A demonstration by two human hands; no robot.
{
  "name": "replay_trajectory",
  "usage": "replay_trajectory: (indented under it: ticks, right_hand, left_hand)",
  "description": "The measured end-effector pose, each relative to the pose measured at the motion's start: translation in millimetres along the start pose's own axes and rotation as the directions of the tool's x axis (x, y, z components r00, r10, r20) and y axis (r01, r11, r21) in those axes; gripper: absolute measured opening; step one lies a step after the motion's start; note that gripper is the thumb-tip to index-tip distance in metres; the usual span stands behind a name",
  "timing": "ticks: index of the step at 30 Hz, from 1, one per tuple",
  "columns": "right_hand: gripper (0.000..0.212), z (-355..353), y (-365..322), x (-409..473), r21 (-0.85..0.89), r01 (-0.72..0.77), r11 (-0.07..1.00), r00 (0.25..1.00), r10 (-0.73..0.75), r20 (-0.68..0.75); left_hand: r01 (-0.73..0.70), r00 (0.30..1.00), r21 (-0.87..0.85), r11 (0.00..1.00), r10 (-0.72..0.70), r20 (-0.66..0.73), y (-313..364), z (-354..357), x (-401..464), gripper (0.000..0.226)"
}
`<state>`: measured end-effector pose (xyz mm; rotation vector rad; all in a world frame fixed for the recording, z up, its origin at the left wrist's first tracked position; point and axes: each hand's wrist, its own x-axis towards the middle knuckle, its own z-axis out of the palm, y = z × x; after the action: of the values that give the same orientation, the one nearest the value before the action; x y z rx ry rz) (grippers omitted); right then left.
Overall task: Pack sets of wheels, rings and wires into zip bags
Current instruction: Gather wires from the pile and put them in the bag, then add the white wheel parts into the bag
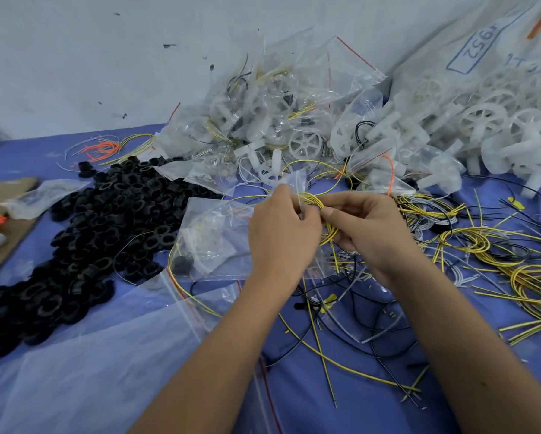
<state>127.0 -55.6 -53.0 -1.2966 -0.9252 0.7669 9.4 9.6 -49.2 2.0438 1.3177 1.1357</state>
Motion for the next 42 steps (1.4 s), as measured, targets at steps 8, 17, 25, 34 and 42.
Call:
replay_trajectory:
  ticks: [8,17,25,34,42]
  right_hand:
    - [0.019,3.3,-4.0,-6.5,-0.209,0.088,0.974,0.987,-0.057,0.15]
    - [0.015,8.2,1.1,-6.2,-0.526,0.139,0.839,0.987,-0.077,0.139]
    - [0.025,6.3,5.6,2.1,0.146,-0.093,0.985,0.985,0.113,-0.132]
    - [0.036,4.3,-1.3,-7.1,-0.234,0.118,0.965,0.968,-0.059,0.243]
    - [0.022,11.6,-5.1,-10.0,0.29,-0.142,0.946,0.934,0.031,0.356]
  left_hand:
    - [-0.179,0.981,-0.008,0.984,0.179,0.068,6.3,-3.8,6.2,0.023]
    - [-0.261,0.938,-0.187,0.947,0.294,0.182,14.1,-8.3,6.5,0.032]
    - [-0.246,0.897,-0.324,0.913,0.341,0.281,12.1,-12.6,8.1,0.023]
    - [-0.175,0.899,-0.393,0.903,0.31,0.31,17.6,-8.8,2.0,0.022]
    - [0.023,0.851,-0.616,0.787,0.308,0.426,29.2,-21.3,5.9,0.024]
